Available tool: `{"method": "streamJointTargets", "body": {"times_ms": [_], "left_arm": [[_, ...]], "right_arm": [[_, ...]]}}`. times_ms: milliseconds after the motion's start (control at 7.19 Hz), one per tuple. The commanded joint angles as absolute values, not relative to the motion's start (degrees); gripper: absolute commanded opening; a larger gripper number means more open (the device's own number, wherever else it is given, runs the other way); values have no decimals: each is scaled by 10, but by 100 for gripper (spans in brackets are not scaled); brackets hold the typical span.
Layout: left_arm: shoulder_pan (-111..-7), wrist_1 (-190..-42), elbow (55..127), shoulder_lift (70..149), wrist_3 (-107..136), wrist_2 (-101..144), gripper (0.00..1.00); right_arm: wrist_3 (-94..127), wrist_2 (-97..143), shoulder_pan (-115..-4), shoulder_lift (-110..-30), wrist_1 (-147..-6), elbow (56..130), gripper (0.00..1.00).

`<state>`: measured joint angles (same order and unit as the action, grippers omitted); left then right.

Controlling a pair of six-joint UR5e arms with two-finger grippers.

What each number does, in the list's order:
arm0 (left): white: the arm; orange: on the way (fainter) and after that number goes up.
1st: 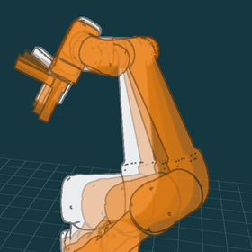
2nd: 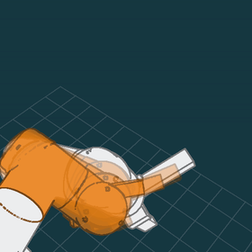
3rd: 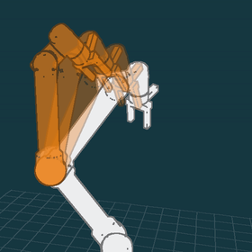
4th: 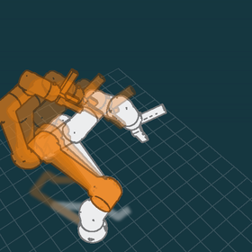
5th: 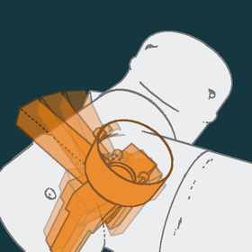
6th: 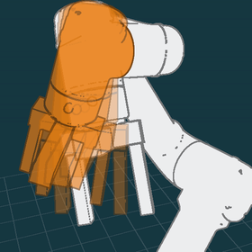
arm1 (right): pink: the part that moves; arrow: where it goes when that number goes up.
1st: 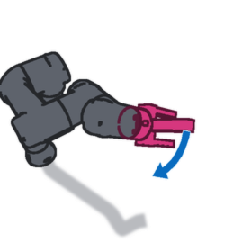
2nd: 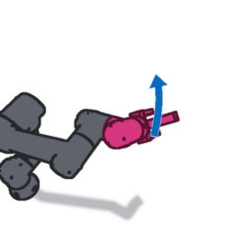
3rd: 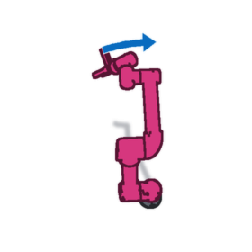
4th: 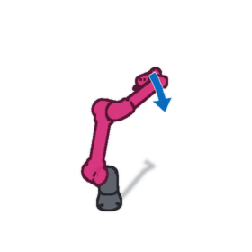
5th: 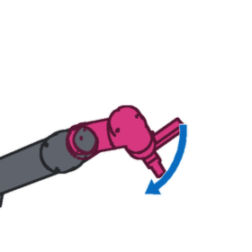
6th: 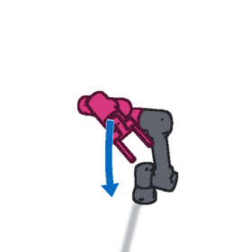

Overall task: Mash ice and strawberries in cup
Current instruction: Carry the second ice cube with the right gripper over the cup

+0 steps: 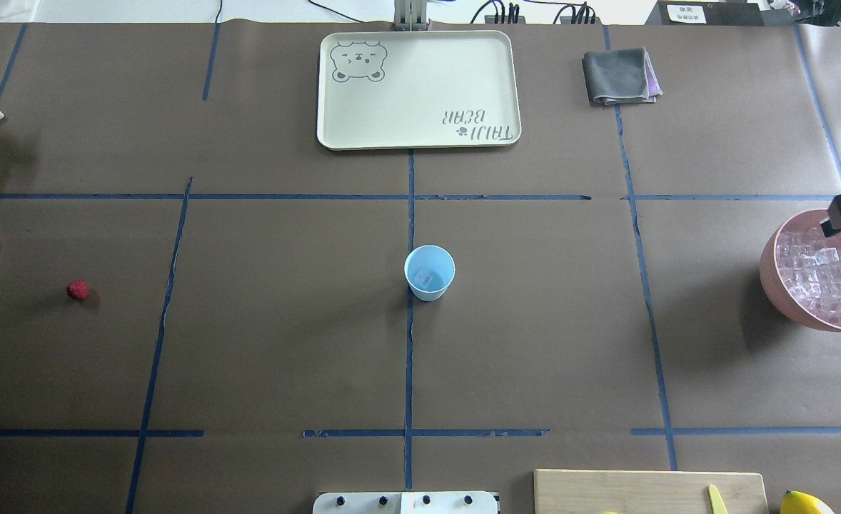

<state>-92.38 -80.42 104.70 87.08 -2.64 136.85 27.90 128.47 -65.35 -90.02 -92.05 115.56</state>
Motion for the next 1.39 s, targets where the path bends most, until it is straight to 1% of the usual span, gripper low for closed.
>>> {"method": "streamJointTargets", "body": {"times_ms": [0, 139, 278, 417, 556, 834, 973, 1251], "left_arm": [[-924, -804, 1047, 867, -25, 1368, 100], [-924, -805, 1046, 864, -25, 1368, 100], [-924, -805, 1047, 863, -25, 1368, 100], [-924, -806, 1047, 863, -25, 1368, 100], [-924, -807, 1047, 862, -25, 1368, 100], [-924, -807, 1049, 861, -25, 1368, 100], [-924, -807, 1050, 860, -25, 1368, 100], [-924, -807, 1050, 860, -26, 1368, 100]], "right_arm": [[407, 1286, -551, -751, -988, 1155, 0], [507, 1263, -487, -670, -1028, 1149, 0], [574, 1208, -431, -611, -1053, 1138, 0], [614, 1164, -383, -568, -1056, 1109, 0], [647, 1131, -348, -524, -1056, 1072, 0], [694, 1106, -327, -431, -1045, 971, 0], [697, 1106, -324, -412, -1042, 941, 0], [697, 1106, -319, -408, -1026, 921, 0]]}}
